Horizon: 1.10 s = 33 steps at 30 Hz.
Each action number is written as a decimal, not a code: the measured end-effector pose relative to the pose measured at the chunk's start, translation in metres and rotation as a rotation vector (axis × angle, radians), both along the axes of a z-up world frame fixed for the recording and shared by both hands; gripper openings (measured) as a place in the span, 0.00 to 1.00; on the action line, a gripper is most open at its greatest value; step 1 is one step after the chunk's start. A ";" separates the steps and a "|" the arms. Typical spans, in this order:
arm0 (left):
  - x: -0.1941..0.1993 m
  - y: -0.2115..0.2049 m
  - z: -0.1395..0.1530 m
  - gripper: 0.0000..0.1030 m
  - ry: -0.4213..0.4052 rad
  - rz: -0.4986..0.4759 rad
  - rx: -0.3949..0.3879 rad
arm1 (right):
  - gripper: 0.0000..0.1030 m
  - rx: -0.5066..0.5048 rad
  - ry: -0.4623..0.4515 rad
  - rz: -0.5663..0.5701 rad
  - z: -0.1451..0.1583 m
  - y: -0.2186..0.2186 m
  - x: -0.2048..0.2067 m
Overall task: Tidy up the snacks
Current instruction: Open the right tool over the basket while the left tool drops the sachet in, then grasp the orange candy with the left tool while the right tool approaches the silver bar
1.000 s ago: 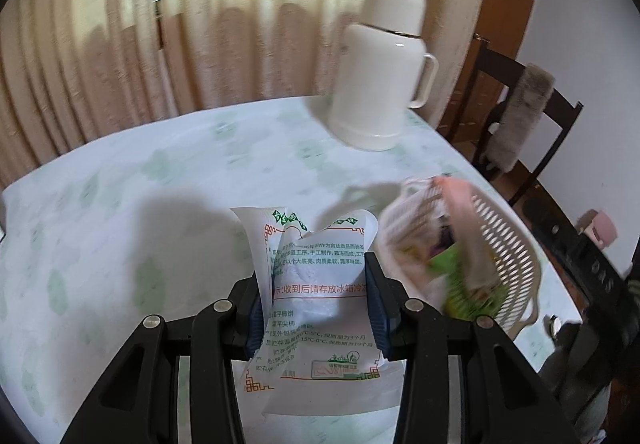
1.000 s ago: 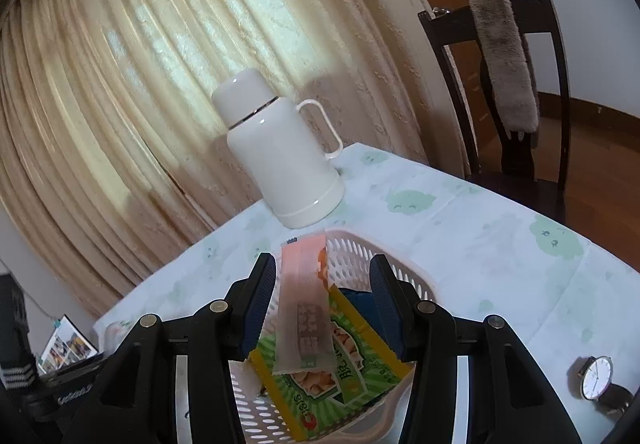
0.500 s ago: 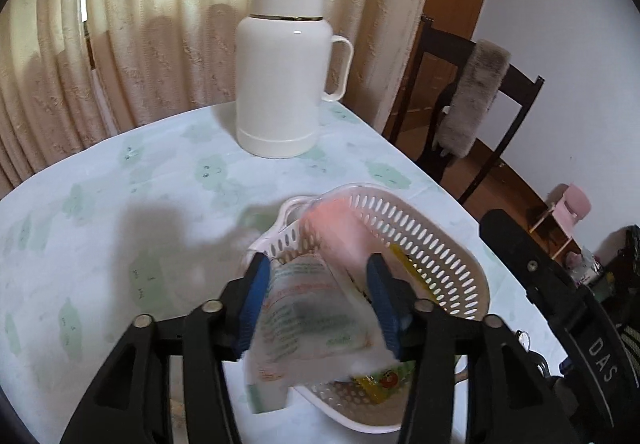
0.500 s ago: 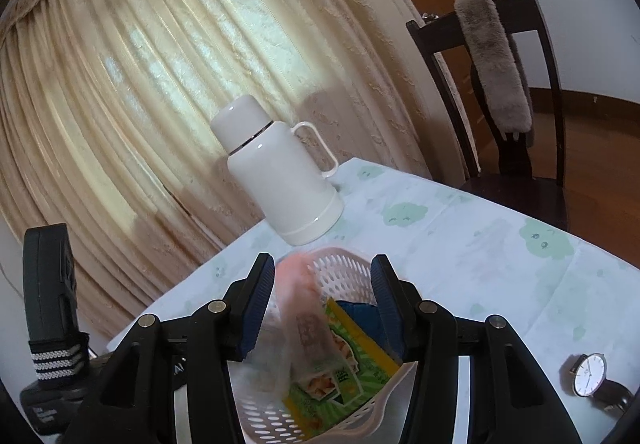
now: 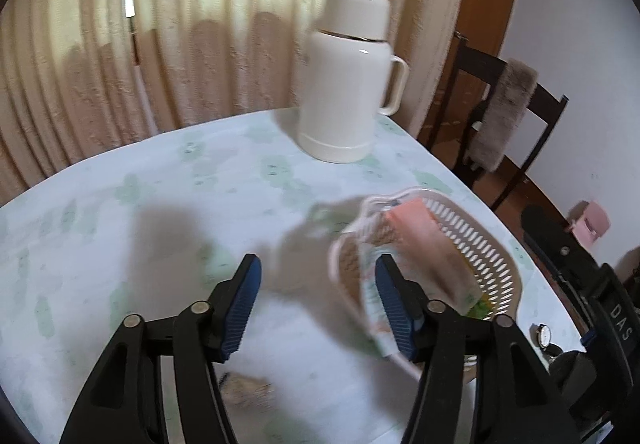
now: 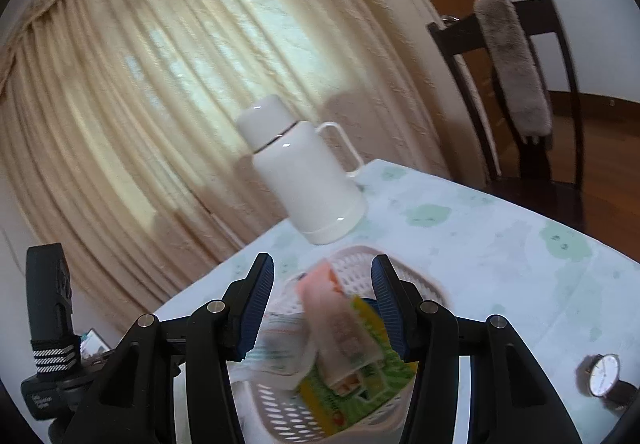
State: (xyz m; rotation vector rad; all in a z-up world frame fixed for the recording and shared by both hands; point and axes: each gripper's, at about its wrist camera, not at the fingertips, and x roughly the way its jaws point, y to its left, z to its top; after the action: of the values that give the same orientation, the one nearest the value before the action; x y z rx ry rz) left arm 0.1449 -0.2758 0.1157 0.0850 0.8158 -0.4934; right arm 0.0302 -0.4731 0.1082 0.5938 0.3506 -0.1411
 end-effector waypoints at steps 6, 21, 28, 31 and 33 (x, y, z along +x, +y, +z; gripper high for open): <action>-0.006 0.038 0.003 0.59 -0.033 0.067 0.027 | 0.51 -0.043 -0.062 0.143 0.005 0.029 0.003; -0.039 0.143 -0.035 0.61 0.005 0.226 0.079 | 0.51 -0.226 -0.045 0.619 -0.012 0.145 0.014; -0.052 0.174 -0.070 0.59 0.081 0.259 0.105 | 0.50 -0.342 0.087 0.677 -0.038 0.177 0.023; -0.058 0.177 -0.080 0.58 0.103 0.238 0.120 | 0.50 -0.388 0.166 0.694 -0.054 0.188 0.029; -0.063 0.177 -0.085 0.58 0.116 0.218 0.119 | 0.50 -0.409 0.197 0.703 -0.063 0.191 0.034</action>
State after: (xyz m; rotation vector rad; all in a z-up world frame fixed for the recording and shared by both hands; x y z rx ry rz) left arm 0.0819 -0.0985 0.0305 0.0765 0.9554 -0.2454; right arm 0.0641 -0.2826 0.0454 0.0285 0.6819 0.4014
